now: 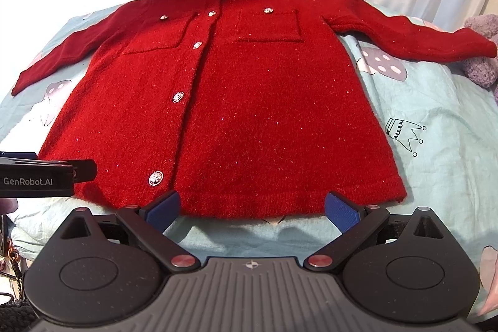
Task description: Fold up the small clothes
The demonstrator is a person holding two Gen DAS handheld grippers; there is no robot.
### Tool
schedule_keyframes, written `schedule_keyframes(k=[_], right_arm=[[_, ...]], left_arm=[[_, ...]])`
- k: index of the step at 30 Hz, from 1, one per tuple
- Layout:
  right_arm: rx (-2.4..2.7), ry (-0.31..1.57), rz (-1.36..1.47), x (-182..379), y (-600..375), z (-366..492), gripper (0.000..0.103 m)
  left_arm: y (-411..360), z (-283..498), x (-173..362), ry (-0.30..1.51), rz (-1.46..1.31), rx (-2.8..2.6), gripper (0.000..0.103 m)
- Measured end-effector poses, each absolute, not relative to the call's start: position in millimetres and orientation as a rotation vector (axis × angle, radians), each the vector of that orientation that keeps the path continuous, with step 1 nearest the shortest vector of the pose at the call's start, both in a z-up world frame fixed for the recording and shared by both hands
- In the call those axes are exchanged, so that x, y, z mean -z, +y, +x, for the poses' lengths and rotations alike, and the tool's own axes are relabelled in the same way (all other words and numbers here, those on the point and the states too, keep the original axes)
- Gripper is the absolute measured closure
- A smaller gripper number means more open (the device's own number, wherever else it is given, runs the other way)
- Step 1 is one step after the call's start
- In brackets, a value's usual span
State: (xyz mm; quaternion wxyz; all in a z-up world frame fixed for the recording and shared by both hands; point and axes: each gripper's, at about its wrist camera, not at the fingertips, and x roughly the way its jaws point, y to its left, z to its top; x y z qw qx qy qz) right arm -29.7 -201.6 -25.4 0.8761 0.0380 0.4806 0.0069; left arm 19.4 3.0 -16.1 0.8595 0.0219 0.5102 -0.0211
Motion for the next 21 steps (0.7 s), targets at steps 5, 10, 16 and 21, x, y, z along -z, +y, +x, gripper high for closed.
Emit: schedule_keyframes(k=[5,10,16,21], right_arm=[[-0.011,1.005,0.079,26.1,-202.0,-29.8,0.004],[-0.011,1.003,0.084,25.7,-203.1,-30.2,0.004],[-0.017,1.003,0.098,27.1,-205.1,-29.2,0.004],[-0.022,1.003,0.105,27.6,-206.0,-27.9,0.004]], left_arm=[[2.2,20.4,16.4,1.073,0.045,0.045,0.000],[2.2,20.1,17.3,1.075,0.043,0.047,0.000],[3.1,21.3,19.8,1.082,0.039,0.046,0.000],[3.3,22.3,21.9,1.091,0.037,0.049,0.000]])
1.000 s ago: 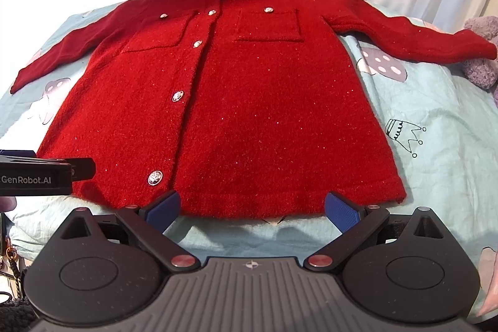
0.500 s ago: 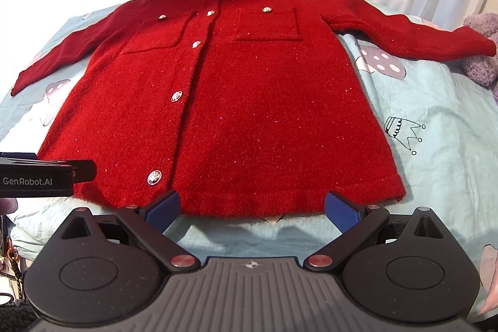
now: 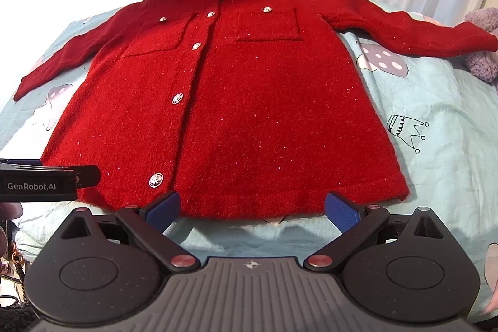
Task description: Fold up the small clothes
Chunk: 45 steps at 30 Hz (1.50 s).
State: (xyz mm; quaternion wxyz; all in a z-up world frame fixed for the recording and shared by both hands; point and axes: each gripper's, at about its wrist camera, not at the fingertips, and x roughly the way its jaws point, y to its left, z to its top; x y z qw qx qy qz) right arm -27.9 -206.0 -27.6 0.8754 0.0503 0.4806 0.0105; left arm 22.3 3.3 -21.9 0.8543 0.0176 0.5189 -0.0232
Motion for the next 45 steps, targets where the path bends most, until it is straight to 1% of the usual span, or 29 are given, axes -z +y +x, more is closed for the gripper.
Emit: schedule_keyframes(k=[5,13,17,20,24,25,28,32,33,35,36,37,40,41,43,44,45], right_arm=[[-0.015,1.003,0.101,29.1,-206.3,-26.2,0.004],[-0.067,1.006,0.184,32.3,-214.5,-22.2,0.004],[-0.050,0.978,0.241,30.3,-235.6,-12.1,0.004],[0.040,0.883,0.251,19.3,-266.3,-0.2,0.004],[0.193,0.577,0.263,5.5,-322.8,12.5,0.004],[0.215,0.540,0.261,5.8,-338.9,19.4,0.004],[0.304,0.488,0.316,12.0,-394.3,46.1,0.004],[0.451,0.432,0.508,29.1,-468.3,75.4,0.004],[0.459,0.417,0.552,33.9,-482.4,81.1,0.006],[0.474,0.389,0.617,44.9,-509.6,92.0,0.015],[0.490,0.382,0.636,50.3,-519.2,98.6,0.024],[0.508,0.387,0.651,55.2,-527.4,105.0,0.035],[0.536,0.404,0.725,72.7,-549.5,123.5,0.053],[0.540,0.398,0.744,76.6,-554.3,127.9,0.056],[0.535,0.381,0.759,79.8,-559.3,134.0,0.068],[0.534,0.362,0.764,79.9,-560.2,136.0,0.070],[0.534,0.341,0.769,80.5,-562.2,138.2,0.075]], left_arm=[[3.1,24.4,24.4,1.101,0.038,0.053,0.000],[0.5,31.7,30.0,1.125,0.034,0.063,0.000],[-2.3,41.7,32.3,1.134,0.041,0.072,0.000],[-3.8,56.3,28.9,1.103,0.057,0.075,0.000],[-2.8,88.2,28.4,1.029,0.043,0.053,0.000],[-2.5,97.5,31.2,1.013,0.038,0.050,0.000],[-2.3,127.4,47.2,1.009,0.039,-0.012,0.000],[-5.2,152.6,68.3,1.025,0.073,-0.101,0.000],[-5.1,156.0,71.8,1.021,0.070,-0.110,0.000],[-4.3,160.9,77.8,1.020,0.044,-0.104,0.000],[-2.8,162.3,80.6,1.025,0.016,-0.103,0.000],[-0.1,162.1,82.1,1.020,-0.021,-0.104,0.000],[5.2,159.5,84.1,0.992,-0.067,-0.111,0.000],[5.6,157.4,84.9,0.983,-0.069,-0.108,0.000],[4.5,151.4,86.2,0.964,-0.056,-0.101,0.000],[3.5,148.4,87.4,0.949,-0.045,-0.095,0.000],[2.6,146.4,88.5,0.936,-0.039,-0.088,0.000]])
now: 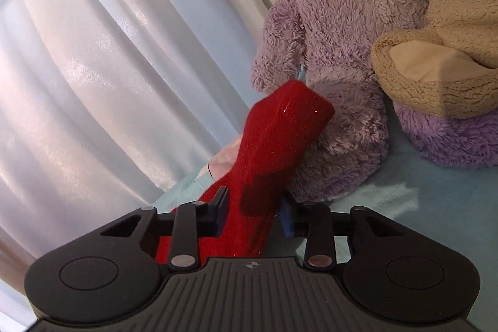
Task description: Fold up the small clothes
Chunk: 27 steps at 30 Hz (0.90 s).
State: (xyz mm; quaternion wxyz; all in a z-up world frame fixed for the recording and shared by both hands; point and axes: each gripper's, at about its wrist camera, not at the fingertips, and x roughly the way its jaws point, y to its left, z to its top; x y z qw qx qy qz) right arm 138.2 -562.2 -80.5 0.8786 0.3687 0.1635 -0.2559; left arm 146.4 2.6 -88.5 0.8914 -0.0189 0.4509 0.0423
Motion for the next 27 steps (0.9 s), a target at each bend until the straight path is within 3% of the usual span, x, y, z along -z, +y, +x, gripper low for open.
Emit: schedule_keyframes(k=[3,9,14,18,21,27], right_arm=[[0.539,0.310,0.788,85.5,-566.7,145.0,0.087],[0.574,0.327,0.652,74.8,-545.8,155.9,0.091],[0.414,0.239,0.325,14.7,-463.7,167.9,0.092],[0.009,0.202,0.107,-15.0,-353.3,177.7,0.090],[-0.248,0.354,0.074,-3.9,-290.2,188.2,0.076],[-0.235,0.452,0.190,24.9,-285.0,183.9,0.074]], left_arm=[[5.3,144.8,88.4,0.927,-0.053,-0.082,0.000],[7.3,149.0,85.9,0.948,-0.059,-0.074,0.000],[13.0,158.5,65.3,0.929,-0.106,-0.033,0.000],[6.1,182.3,31.9,0.820,-0.135,0.107,0.000],[0.3,212.9,17.6,0.784,-0.224,0.244,0.000],[-25.5,279.9,31.7,0.833,-0.320,0.416,0.000]])
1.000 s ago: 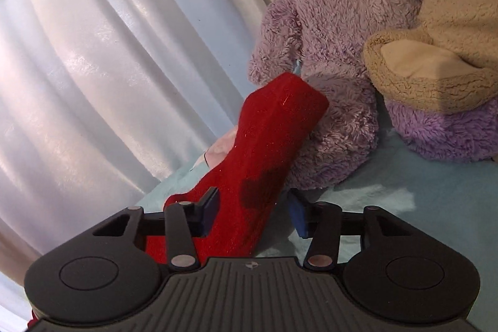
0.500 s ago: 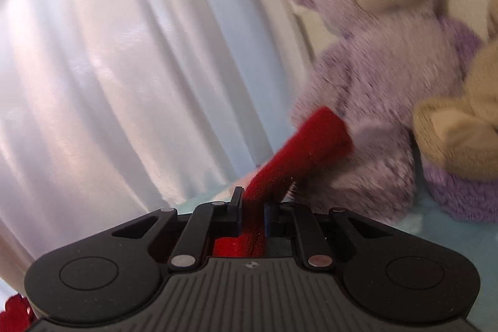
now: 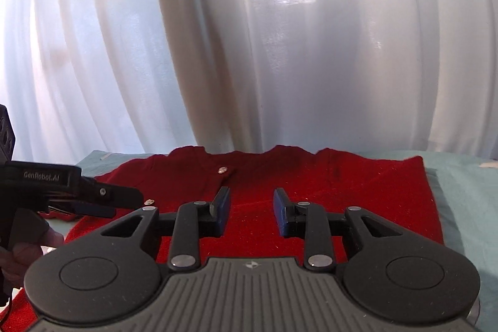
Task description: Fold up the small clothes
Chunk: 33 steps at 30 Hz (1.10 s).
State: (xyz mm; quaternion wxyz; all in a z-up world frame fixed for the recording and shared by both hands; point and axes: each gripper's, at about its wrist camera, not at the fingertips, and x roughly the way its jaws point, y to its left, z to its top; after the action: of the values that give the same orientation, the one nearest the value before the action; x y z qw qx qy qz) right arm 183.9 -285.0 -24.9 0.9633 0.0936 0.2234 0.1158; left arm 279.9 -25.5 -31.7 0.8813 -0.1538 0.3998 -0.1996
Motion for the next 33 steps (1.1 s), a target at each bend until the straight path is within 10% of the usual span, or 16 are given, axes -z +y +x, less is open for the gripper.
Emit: schedule_keyframes(k=[6,14,17,33], right_arm=[[-0.139,0.498,0.255,34.1,-313.7,163.9,0.073],[-0.097,0.538,0.370,56.7,-345.2,149.6,0.071],[-0.088,0.552,0.389,62.0,-347.3,148.6,0.071],[-0.046,0.559,0.384,60.6,-345.3,159.1,0.067]], left_arm=[[-33.1,325.6,76.6,1.030,-0.433,0.430,0.032],[-36.6,322.5,95.2,1.051,-0.485,0.455,0.043],[-43.6,326.1,96.1,1.056,-0.476,0.490,0.092],[30.4,324.8,19.3,0.767,-0.226,0.307,0.091]])
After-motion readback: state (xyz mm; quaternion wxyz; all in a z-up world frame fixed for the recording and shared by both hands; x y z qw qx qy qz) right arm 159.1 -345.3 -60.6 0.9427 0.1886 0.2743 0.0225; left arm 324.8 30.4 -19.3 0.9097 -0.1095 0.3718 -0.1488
